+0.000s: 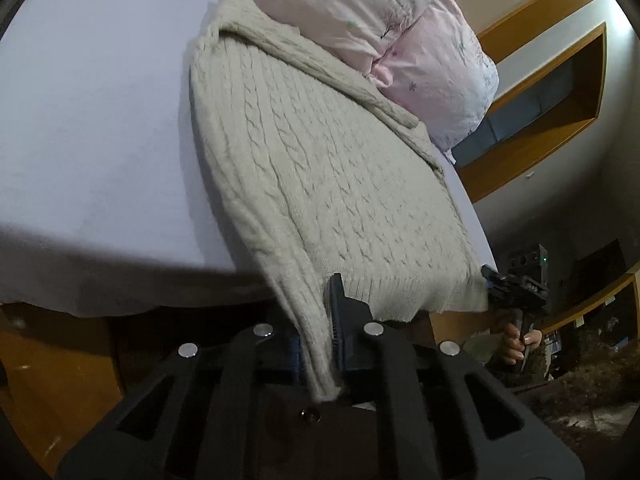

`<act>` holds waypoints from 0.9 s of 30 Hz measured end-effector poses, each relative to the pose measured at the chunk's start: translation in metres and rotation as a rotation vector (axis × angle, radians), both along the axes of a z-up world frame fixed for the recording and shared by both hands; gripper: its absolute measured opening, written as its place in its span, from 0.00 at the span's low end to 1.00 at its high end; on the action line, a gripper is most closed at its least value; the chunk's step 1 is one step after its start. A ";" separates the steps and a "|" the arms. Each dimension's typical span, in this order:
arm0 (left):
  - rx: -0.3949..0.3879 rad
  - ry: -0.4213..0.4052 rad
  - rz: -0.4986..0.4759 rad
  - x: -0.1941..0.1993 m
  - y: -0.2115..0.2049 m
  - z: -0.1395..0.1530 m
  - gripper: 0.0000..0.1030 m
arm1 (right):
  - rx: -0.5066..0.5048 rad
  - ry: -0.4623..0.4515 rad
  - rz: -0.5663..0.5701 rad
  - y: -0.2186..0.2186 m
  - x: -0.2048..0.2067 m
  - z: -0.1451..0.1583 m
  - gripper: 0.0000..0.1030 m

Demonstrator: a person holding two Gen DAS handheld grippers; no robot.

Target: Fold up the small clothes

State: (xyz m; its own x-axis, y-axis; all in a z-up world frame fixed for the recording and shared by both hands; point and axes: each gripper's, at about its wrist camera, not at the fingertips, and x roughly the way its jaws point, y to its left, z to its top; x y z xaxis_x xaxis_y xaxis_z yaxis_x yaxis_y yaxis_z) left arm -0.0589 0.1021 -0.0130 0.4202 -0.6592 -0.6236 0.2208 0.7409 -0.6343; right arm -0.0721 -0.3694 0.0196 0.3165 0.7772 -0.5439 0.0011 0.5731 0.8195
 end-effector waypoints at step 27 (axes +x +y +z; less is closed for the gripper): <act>0.014 -0.059 0.348 0.293 0.026 0.059 0.68 | 0.381 -0.244 -0.809 -0.091 0.243 -0.021 0.96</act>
State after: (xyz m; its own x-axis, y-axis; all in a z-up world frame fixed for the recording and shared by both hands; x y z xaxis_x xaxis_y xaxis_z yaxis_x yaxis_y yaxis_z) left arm 0.2341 0.1283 0.0457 0.6541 -0.4614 -0.5994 -0.0107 0.7867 -0.6173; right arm 0.1706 -0.4607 -0.0015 0.9127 0.3823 -0.1440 0.0857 0.1655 0.9825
